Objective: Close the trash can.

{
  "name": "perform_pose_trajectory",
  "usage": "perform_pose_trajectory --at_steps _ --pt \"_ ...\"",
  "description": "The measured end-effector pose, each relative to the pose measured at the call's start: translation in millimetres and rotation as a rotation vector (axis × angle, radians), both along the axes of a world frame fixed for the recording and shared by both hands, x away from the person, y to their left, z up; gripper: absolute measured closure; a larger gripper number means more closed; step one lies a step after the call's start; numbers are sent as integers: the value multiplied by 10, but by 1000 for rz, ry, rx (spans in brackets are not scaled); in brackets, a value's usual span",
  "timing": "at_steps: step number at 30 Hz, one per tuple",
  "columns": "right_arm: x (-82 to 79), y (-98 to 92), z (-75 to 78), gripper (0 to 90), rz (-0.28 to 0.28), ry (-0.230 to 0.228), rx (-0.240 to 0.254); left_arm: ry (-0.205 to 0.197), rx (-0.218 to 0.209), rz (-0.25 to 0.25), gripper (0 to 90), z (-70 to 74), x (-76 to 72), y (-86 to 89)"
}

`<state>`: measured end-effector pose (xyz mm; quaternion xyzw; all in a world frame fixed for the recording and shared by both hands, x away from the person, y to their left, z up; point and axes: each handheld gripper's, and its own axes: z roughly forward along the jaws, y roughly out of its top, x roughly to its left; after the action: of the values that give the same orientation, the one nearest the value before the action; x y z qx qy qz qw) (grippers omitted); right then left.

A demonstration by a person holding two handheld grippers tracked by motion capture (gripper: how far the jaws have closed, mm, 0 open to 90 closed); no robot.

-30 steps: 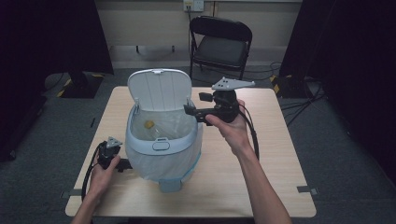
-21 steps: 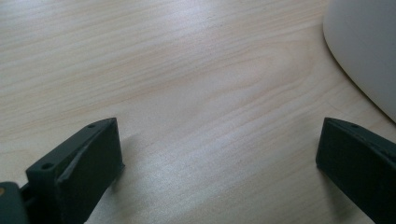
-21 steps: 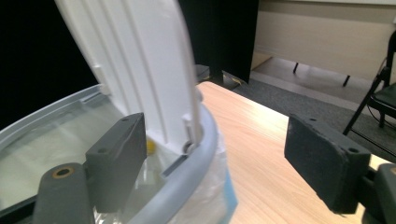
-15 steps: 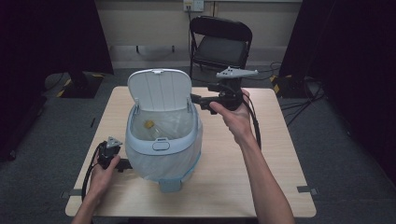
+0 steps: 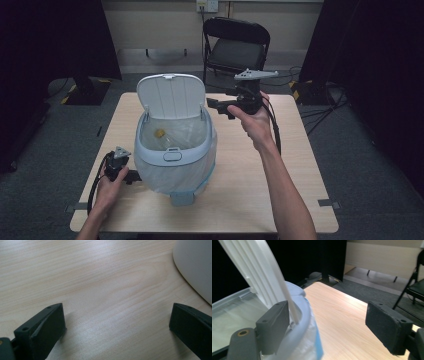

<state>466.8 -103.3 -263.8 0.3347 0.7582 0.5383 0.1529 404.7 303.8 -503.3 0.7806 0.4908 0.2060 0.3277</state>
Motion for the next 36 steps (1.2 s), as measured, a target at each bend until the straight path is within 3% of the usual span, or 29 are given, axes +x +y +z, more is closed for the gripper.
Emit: perform_pose_trajectory --at_steps 6,16,20,28,34,36 --pt "99 -80 59 192 -59 -6 -17 1 3 -2 0 2 0 2" --pt "392 17 168 192 -86 -10 -8 1 2 -1 0 1 0 2" --pt "440 105 232 197 -74 -17 -18 1 2 -1 0 1 0 2" --pt "546 261 335 203 -55 -1 23 1 2 -1 0 1 0 2" --pt "557 400 399 203 1 -4 44 1 -1 -1 0 0 -2 -1" --pt "536 426 411 245 22 -9 56 2 -2 -2 0 0 -2 0"
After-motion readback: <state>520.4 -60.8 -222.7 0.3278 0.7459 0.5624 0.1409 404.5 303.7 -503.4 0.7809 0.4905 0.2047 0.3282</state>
